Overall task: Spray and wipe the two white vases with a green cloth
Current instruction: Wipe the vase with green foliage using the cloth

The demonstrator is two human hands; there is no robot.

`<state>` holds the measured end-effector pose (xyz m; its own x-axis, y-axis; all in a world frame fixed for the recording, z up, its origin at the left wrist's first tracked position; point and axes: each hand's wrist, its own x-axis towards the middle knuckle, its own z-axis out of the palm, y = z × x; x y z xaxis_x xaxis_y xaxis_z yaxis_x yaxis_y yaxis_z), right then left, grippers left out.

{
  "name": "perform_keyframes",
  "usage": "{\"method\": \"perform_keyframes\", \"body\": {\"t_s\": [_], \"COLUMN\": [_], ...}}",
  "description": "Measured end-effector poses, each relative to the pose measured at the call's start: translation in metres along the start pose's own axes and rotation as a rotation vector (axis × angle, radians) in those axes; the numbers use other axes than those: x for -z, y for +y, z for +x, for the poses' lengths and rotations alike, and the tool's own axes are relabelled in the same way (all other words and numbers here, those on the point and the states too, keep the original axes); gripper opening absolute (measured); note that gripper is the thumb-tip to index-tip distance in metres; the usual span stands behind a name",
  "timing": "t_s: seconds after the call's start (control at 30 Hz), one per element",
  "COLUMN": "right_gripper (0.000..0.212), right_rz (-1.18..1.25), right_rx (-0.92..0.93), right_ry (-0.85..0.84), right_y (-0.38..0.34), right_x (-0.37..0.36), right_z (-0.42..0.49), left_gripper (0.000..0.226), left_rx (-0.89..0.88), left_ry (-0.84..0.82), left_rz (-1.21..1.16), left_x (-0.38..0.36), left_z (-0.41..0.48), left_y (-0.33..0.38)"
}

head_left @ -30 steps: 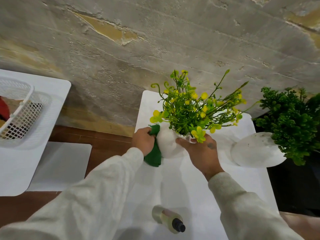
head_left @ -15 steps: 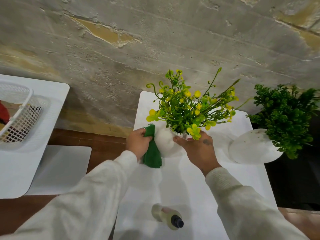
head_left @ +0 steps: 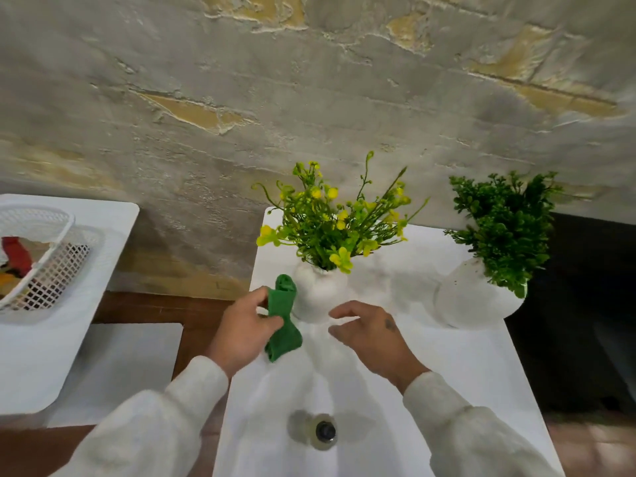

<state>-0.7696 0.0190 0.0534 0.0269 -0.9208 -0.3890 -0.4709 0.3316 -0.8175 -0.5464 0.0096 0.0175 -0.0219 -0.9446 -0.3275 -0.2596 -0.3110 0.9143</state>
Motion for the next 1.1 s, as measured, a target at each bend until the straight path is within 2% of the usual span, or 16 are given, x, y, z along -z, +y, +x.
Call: {"method": "perform_keyframes", "body": {"t_s": [0.2, 0.43, 0.8, 1.1], "right_gripper": [0.033, 0.037, 0.028, 0.029], "right_rz": [0.057, 0.182, 0.262, 0.309], "right_rx": [0.199, 0.283, 0.272, 0.266], "right_ry": [-0.120, -0.086, -0.025, -0.073], "right_y": [0.001, 0.030, 0.099, 0.120], "right_x": [0.024, 0.092, 0.194, 0.217], "right_z": [-0.016, -0.032, -0.041, -0.036], "left_gripper": [0.018, 0.018, 0.013, 0.022], "left_rx": [-0.127, -0.150, -0.165, -0.085], "left_ry": [-0.076, -0.080, 0.005, 0.120], "left_rz": [0.004, -0.075, -0.079, -0.189], "left_x": [-0.038, -0.122, -0.255, -0.293], "left_z": [-0.021, -0.034, -0.048, -0.051], "left_y": [0.046, 0.090, 0.124, 0.120]}}
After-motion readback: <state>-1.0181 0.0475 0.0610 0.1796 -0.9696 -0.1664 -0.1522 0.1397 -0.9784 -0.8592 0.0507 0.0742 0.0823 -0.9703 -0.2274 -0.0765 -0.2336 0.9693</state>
